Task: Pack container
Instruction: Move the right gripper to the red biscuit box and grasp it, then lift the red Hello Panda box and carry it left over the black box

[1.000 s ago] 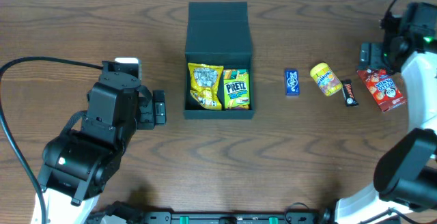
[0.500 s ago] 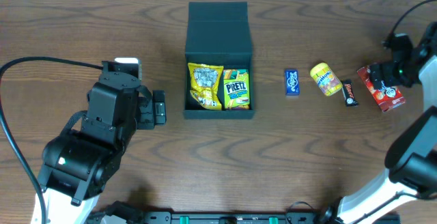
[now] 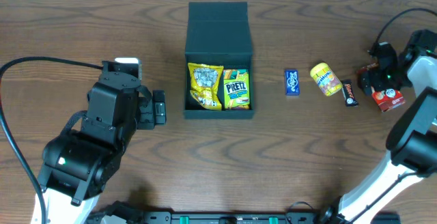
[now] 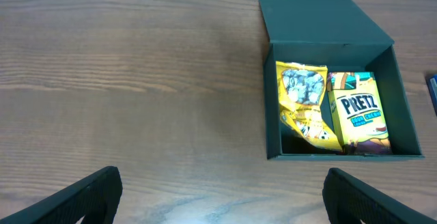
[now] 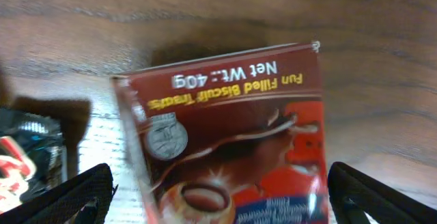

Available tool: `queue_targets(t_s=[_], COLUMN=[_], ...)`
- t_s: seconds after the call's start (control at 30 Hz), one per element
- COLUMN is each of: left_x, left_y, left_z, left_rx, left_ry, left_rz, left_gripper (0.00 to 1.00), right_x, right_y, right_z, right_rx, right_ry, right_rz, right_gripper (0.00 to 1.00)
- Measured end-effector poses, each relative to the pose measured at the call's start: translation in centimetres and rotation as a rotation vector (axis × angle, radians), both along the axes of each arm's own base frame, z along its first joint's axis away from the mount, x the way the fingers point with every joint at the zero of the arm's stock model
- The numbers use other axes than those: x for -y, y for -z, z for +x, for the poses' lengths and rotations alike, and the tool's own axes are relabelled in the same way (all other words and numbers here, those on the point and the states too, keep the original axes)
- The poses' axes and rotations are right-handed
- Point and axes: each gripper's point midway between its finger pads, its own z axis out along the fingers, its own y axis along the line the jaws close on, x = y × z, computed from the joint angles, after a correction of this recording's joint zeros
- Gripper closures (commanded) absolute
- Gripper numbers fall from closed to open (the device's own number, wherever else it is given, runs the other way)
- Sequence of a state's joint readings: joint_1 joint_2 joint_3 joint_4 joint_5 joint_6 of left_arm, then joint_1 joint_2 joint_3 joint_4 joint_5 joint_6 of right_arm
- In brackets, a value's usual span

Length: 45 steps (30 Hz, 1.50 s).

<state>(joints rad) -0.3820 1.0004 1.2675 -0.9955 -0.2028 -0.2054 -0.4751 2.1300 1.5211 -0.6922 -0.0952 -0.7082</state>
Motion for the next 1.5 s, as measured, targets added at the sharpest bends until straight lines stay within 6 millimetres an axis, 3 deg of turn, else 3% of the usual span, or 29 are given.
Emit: queue_targets(t_s=[0.67,0.83,0.93,1.23,1.5], left_x=[0.0,0.0,0.0,0.0,0.0], left_y=[0.0,0.0,0.0,0.0,0.0], left_z=[0.0,0.0,0.0,0.0,0.0], left_rx=[0.000,0.000,0.000,0.000,0.000], left_ry=[0.000,0.000,0.000,0.000,0.000], left_rz=[0.000,0.000,0.000,0.000,0.000], left_gripper=[0.05,0.05,0.05,0.05,0.05], right_x=[0.3,0.3,0.3,0.3,0.6], right_y=[0.3,0.4,0.5,0.4,0.1], right_z=[0.6,0.5,0.5,0.6,1.2], right_rx=[0.019,0.014,0.013,0.020,0.051], right_ry=[-0.001,-0.003,-0.001,0.045,0.230], right_rz=[-0.011,-0.009,-0.008,0.003,0.051], right_gripper=[0.03,0.10,0.23,0.31,0.37])
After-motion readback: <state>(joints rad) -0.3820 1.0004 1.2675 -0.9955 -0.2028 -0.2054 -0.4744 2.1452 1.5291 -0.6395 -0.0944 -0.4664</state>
